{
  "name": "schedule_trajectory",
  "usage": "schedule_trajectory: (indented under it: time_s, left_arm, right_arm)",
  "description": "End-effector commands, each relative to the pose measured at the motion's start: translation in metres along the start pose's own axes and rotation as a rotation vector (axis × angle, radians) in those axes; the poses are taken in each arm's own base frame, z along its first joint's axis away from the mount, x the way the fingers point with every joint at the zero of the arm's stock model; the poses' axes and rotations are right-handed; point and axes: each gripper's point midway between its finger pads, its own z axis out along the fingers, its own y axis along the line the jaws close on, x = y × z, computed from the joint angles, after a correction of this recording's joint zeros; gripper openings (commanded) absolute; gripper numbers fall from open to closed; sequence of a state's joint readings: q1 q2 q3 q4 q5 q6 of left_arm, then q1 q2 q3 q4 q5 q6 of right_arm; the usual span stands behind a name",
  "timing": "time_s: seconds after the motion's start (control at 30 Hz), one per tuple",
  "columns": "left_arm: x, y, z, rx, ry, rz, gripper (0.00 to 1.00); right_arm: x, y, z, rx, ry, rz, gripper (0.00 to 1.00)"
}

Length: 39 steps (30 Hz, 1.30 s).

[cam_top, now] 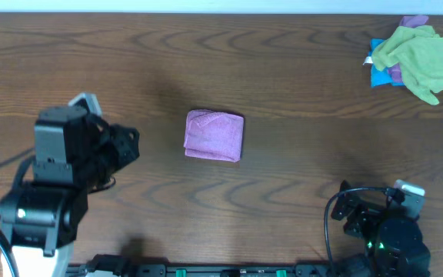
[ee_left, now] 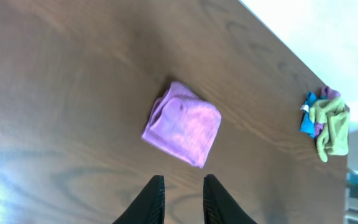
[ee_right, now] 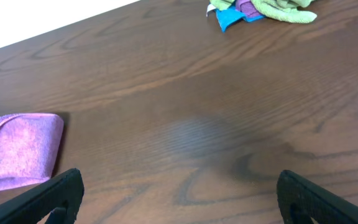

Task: Fold the cloth
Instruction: 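Retract both grippers toward the near edge of the table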

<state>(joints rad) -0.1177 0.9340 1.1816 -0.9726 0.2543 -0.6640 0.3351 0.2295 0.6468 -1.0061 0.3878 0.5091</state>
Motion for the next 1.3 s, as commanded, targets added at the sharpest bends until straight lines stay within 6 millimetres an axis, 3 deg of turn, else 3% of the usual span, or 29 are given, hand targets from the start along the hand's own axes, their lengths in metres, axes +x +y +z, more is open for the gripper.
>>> schedule_trajectory:
  time_s: [0.0, 0.27, 0.47, 0.63, 0.7, 0.83, 1.07, 1.27]
  left_arm:
    - [0.019, 0.025, 0.012, -0.036, 0.018, -0.116, 0.21]
    - [0.058, 0.048, 0.044, 0.1, 0.012, -0.278, 0.29]
    - [0.084, 0.056, 0.09, 0.24, 0.073, -0.413, 0.33]
    - [0.089, 0.064, 0.117, 0.341, 0.052, -0.528, 0.53]
    - [0.091, 0.07, 0.124, 0.364, 0.034, -0.553, 0.66]
    - [0.098, 0.085, 0.135, 0.321, 0.03, -0.611, 0.8]
    - [0.094, 0.094, 0.15, 0.275, 0.021, -0.663, 0.85]
    - [0.088, 0.085, 0.168, 0.311, 0.055, -0.697, 0.85]
  right_arm:
    - [-0.001, -0.005, 0.001, 0.029, -0.012, 0.019, 0.99]
    - [-0.001, -0.005, 0.001, 0.029, -0.012, 0.019, 0.99]
    - [-0.001, -0.005, 0.001, 0.029, -0.012, 0.019, 0.99]
    - [-0.001, -0.005, 0.001, 0.029, -0.012, 0.019, 0.99]
    - [-0.001, -0.005, 0.001, 0.029, -0.012, 0.019, 0.99]
    - [-0.001, -0.005, 0.001, 0.029, -0.012, 0.019, 0.99]
    - [-0.001, -0.005, 0.001, 0.029, -0.012, 0.019, 0.99]
    - [-0.001, -0.005, 0.001, 0.029, -0.012, 0.019, 0.99]
